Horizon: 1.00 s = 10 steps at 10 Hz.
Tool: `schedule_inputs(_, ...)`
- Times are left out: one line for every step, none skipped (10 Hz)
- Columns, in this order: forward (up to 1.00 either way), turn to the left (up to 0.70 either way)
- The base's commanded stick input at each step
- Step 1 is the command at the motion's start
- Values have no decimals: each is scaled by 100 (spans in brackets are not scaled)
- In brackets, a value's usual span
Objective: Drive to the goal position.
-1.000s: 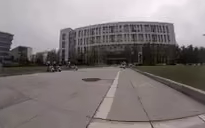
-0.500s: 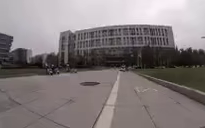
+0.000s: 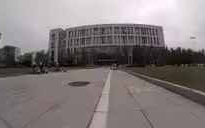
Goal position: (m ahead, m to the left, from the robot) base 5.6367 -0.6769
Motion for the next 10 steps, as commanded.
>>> schedule_inputs(70,0)
schedule_inputs(70,0)
schedule_inputs(70,0)
schedule_inputs(70,0)
schedule_inputs(70,0)
schedule_inputs(70,0)
schedule_inputs(70,0)
schedule_inputs(70,0)
schedule_inputs(70,0)
schedule_inputs(70,0)
